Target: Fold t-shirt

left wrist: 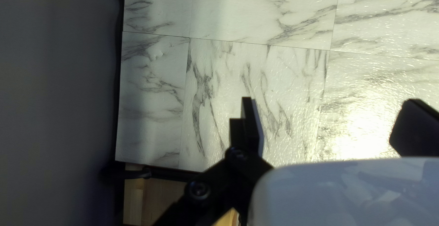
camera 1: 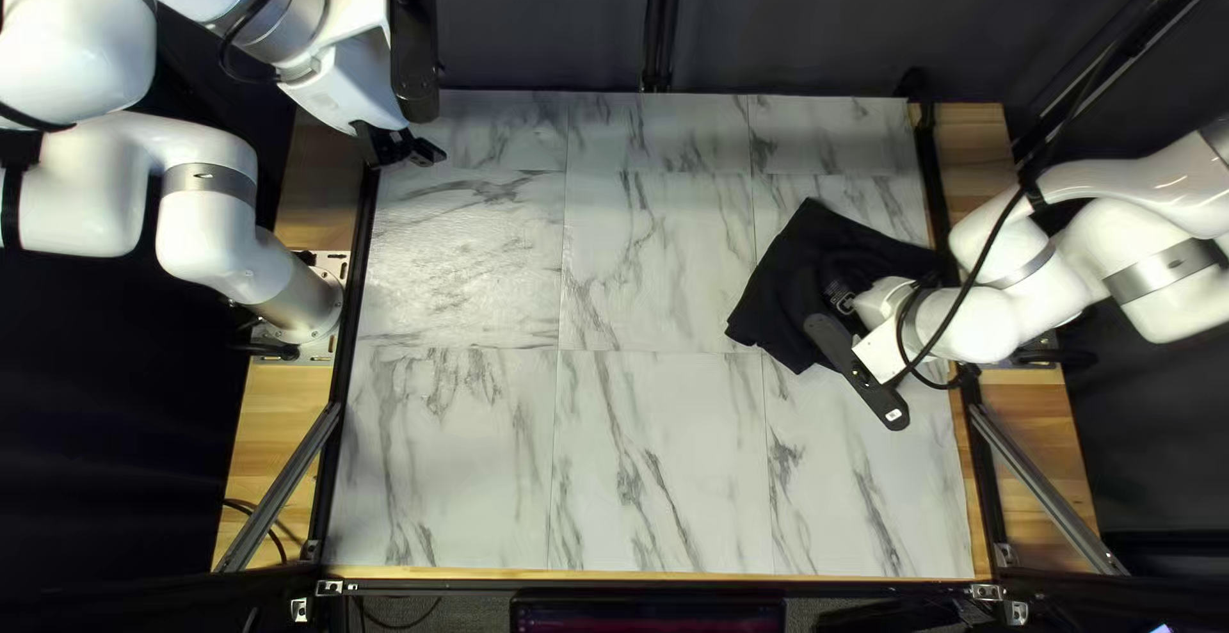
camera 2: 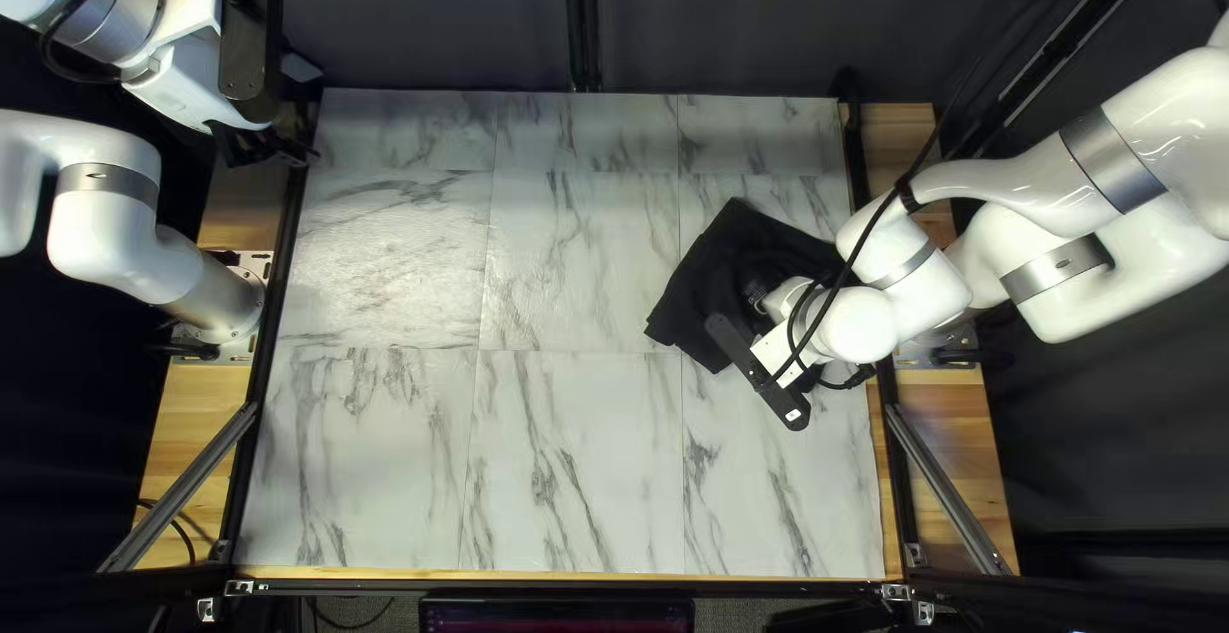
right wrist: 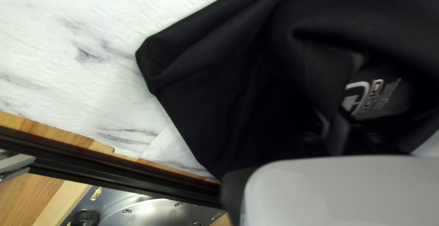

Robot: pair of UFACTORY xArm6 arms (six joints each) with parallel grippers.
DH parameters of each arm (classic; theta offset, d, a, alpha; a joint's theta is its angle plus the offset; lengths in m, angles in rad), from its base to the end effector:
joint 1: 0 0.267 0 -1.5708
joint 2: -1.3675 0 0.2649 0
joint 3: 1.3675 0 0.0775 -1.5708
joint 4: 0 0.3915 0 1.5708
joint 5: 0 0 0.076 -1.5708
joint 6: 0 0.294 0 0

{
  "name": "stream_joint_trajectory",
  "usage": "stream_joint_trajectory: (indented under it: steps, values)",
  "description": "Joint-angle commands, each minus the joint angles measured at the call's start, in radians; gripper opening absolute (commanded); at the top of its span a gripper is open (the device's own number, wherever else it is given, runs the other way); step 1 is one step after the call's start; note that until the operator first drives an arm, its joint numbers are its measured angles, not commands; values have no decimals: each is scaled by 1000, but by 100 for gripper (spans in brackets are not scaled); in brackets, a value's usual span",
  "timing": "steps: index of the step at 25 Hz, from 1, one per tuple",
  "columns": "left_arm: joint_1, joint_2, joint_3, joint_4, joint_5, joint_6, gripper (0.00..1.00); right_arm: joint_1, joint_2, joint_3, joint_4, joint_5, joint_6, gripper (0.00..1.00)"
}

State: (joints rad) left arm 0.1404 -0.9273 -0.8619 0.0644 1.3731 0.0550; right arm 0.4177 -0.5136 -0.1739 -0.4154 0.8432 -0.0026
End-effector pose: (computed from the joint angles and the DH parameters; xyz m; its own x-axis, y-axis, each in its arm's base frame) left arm 0.3720 0.0703 0.3883 0.9146 0.0611 0.3997 0.1033 -0.9910 -0.0849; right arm 0.2727 0.0464 -0.0272 0.7524 0.6302 -0.1916 0.6582 -0.7081 0.2556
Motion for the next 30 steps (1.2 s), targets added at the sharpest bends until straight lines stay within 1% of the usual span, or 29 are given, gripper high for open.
stream_joint_trajectory:
  steps: [1, 6, 11, 14, 15, 16, 17, 18, 19, 20, 30]
  values:
    - [0, 0, 0, 0, 0, 0, 100, -6, 4, 2, 1, -8, -9, 100]
    - [0, 0, 0, 0, 0, 0, 100, -12, 3, -4, 12, 5, -31, 100]
    - [0, 0, 0, 0, 0, 0, 100, -2, -42, -4, 33, 69, -48, 100]
    - [0, 0, 0, 0, 0, 0, 100, 2, -81, 12, 46, 108, -58, 99]
    - [0, 0, 0, 0, 0, 0, 100, 0, -99, 26, 53, 118, -65, 90]
    - [0, 0, 0, 0, 0, 0, 100, -1, -109, 36, 56, 119, -68, 85]
    - [0, 0, 0, 0, 0, 0, 100, -4, -116, 47, 61, 119, -74, 74]
    - [0, 0, 0, 0, 0, 0, 100, -7, -118, 51, 63, 117, -78, 56]
    - [0, 0, 0, 0, 0, 0, 100, -11, -114, 52, 63, 113, -80, 2]
    - [0, 0, 0, 0, 0, 0, 100, -16, -109, 53, 62, 107, -83, 0]
    - [0, 0, 0, 0, 0, 0, 100, -64, -111, 48, 38, 105, -126, 0]
